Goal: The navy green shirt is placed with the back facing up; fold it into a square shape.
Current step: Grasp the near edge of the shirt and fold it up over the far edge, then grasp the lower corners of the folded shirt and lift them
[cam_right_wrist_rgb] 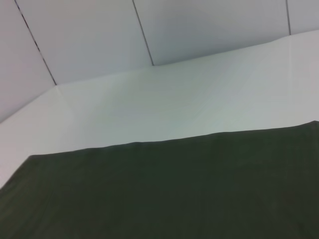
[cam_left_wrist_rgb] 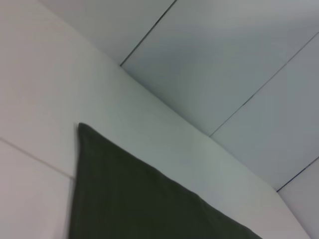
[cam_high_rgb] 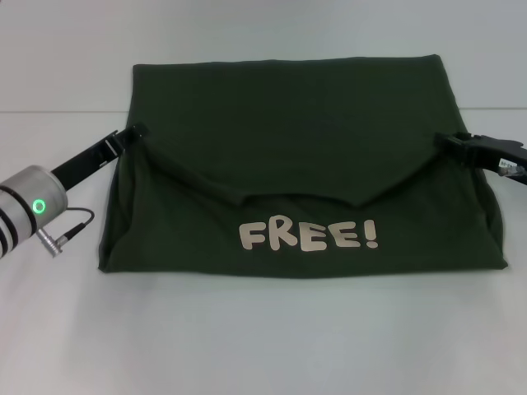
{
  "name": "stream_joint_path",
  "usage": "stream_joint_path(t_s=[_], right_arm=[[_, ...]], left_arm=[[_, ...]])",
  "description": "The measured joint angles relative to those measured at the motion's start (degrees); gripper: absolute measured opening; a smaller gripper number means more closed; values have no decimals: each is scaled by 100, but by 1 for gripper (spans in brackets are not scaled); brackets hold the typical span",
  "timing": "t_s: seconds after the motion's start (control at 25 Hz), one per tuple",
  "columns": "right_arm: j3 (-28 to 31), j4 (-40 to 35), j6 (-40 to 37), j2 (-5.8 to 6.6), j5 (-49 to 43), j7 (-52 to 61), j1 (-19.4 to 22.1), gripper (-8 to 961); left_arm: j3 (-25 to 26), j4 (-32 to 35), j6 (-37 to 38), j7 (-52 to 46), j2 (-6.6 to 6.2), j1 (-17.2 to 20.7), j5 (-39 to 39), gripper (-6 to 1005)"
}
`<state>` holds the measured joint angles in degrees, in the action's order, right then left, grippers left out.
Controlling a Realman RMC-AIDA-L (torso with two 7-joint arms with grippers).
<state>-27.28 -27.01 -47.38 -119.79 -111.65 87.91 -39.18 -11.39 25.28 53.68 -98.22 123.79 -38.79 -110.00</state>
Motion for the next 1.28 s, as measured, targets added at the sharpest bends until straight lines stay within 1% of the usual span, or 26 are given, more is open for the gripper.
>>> stream_joint_path(t_s=[0.12,0.2,0.36,0.44,0.48,0.64,0.76,0.88,1.08,1.28], right_arm=[[31,-28,-242,23,88,2,122,403],[31,-91,-482,39,134,15,245,485],[35,-304,-1074,50,143,40,547,613],[30,-388,-1455,68,144,46,699,676],[15,-413,-1725,98,134,41,779,708],[-143,-428,-2942,269,-120,-240,1008,843],[-376,-425,-3793,320,-378,-771,1150,946],[-515,-434,-4206,275,-579,-1299,1243,947],[-580,-435,-4325,135,-890,-1724,1266,947],[-583,-428,-4296,110,-949,-1729,1252,946]], left_arm=[[2,-8,85,-53,0,109,3,335],[4,18,304,-109,-32,229,6,437],[-3,228,970,-591,-149,458,-214,615],[-12,508,1476,-1065,-203,568,-620,700],[-20,661,1749,-1348,-234,607,-871,740],[-34,1213,2839,-2178,-412,629,-1979,903],[-44,1464,3240,-2408,-496,562,-2506,909],[-68,1564,3311,-2441,-549,467,-2848,915],[-217,1572,3074,-2158,-568,366,-3057,922],[-394,1553,2712,-1925,-540,361,-3060,909]])
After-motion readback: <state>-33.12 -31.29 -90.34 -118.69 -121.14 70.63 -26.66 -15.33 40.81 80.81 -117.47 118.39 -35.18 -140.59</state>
